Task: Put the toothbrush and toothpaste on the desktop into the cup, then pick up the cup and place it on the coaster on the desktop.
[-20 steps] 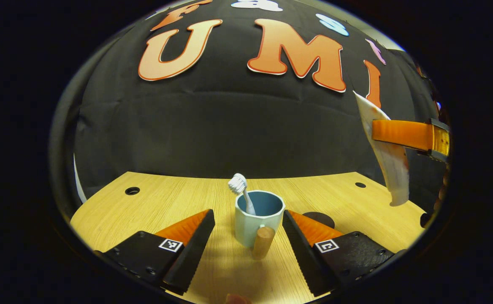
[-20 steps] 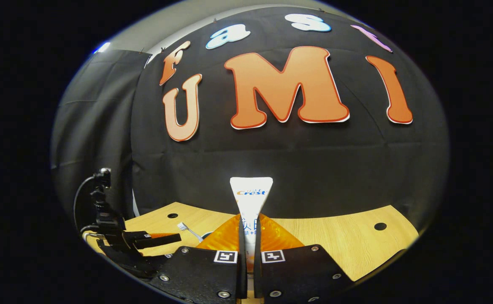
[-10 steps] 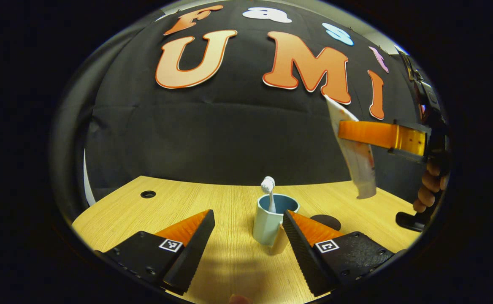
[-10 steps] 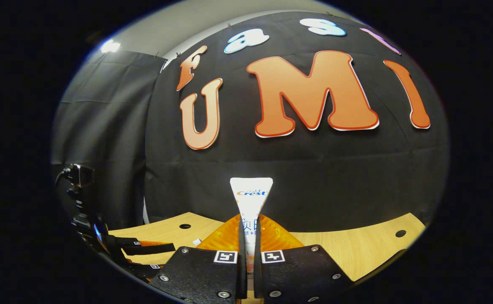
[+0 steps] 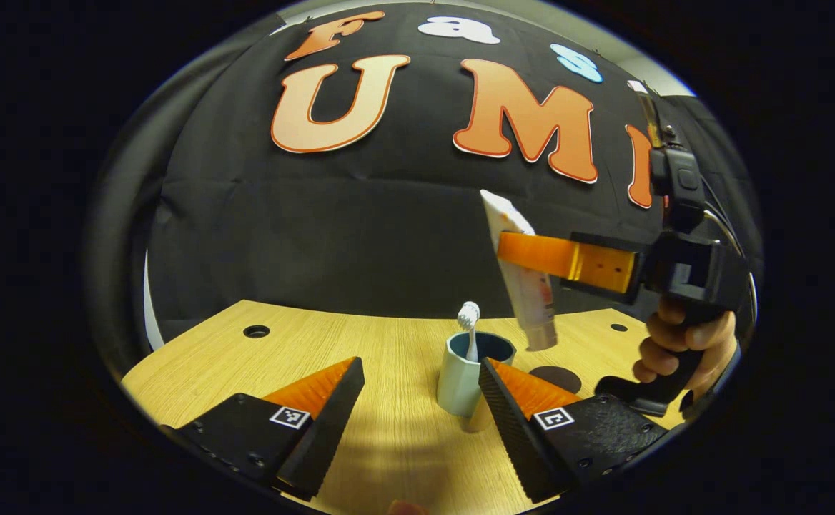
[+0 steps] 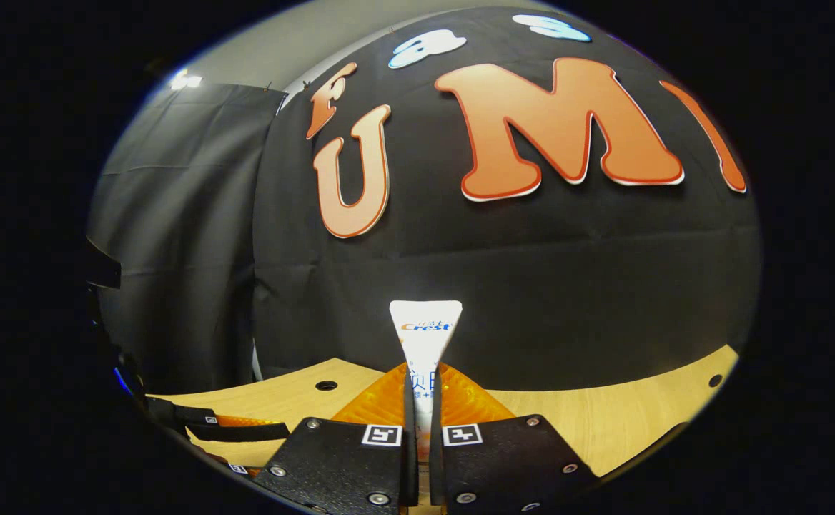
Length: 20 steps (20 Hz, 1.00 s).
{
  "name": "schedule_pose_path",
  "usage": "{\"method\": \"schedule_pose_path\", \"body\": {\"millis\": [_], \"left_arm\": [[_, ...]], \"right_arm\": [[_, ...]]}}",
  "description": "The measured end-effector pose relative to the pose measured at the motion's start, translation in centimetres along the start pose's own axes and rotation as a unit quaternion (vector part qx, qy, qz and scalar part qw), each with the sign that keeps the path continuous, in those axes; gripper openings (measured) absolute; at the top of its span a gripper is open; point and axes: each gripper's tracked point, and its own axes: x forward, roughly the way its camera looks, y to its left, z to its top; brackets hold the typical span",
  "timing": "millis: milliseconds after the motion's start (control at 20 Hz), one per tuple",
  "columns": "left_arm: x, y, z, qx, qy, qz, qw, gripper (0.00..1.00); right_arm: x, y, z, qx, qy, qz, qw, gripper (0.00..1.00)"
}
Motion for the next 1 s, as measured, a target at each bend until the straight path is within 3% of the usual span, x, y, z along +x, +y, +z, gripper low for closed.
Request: {"method": "schedule_pose_path", "body": {"millis": [500,1000], "left_arm": [[0.7,1.0,-1.6,-0.015,0.01,0.02,1.0,0.97],[1.2,1.3,-3.3,-0.01,0.035,0.032,0.999,0.97]], "right_arm": [[4.2,-1.3,-2.6,-0.007,0.013,-0.004,1.0,0.06],[5.4,-2.8,-5.9,0.001,0.047,-0.014,0.999,0.08]]}}
